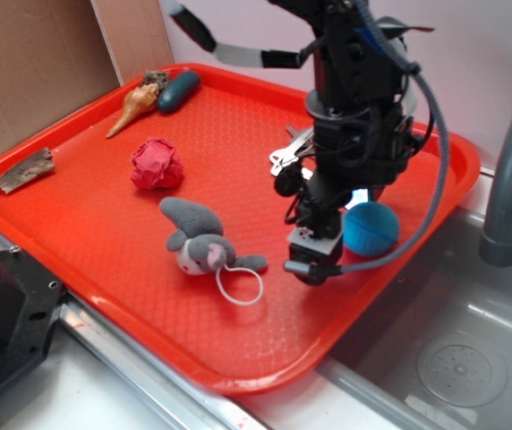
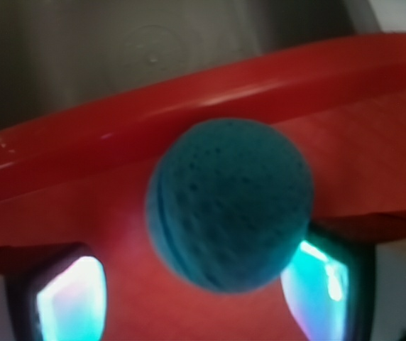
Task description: Grab the blue ball.
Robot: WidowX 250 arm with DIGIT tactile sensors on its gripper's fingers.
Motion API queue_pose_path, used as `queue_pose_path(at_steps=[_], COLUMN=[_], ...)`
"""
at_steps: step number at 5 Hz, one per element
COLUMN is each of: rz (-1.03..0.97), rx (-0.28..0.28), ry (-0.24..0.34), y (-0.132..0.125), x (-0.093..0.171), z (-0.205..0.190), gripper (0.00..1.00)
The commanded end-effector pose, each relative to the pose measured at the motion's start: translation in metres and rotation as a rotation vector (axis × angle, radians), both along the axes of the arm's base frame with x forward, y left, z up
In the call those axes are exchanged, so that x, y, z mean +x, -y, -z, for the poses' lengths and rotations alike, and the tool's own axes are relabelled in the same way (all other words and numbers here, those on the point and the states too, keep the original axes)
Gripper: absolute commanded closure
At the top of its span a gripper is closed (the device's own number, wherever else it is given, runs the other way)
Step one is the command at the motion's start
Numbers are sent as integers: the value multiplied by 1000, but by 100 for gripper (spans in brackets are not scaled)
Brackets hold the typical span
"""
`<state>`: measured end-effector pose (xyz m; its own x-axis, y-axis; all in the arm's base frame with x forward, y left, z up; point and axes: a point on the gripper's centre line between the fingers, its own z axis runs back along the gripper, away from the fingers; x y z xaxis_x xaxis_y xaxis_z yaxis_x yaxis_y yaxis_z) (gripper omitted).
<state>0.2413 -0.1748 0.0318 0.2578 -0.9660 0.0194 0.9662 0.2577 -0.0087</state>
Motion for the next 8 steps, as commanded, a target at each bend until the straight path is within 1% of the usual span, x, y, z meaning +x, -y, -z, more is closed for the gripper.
queue_pose_path(at_steps=[1, 2, 3, 4, 5, 6, 7, 8], rz=[17, 5, -51, -215, -463, -714, -957, -1205], rx=[-48, -86, -118, -43, -2, 0, 78, 92], ry=[37, 35, 30, 98, 173, 191, 85, 13], y=[19, 22, 16, -3, -48, -93, -135, -177], x=[-11, -10, -4, -3, -13, -29, -37, -41], z=[-7, -9, -11, -31, -76, -113, -130, -137], gripper=[100, 100, 100, 100, 100, 100, 100, 100])
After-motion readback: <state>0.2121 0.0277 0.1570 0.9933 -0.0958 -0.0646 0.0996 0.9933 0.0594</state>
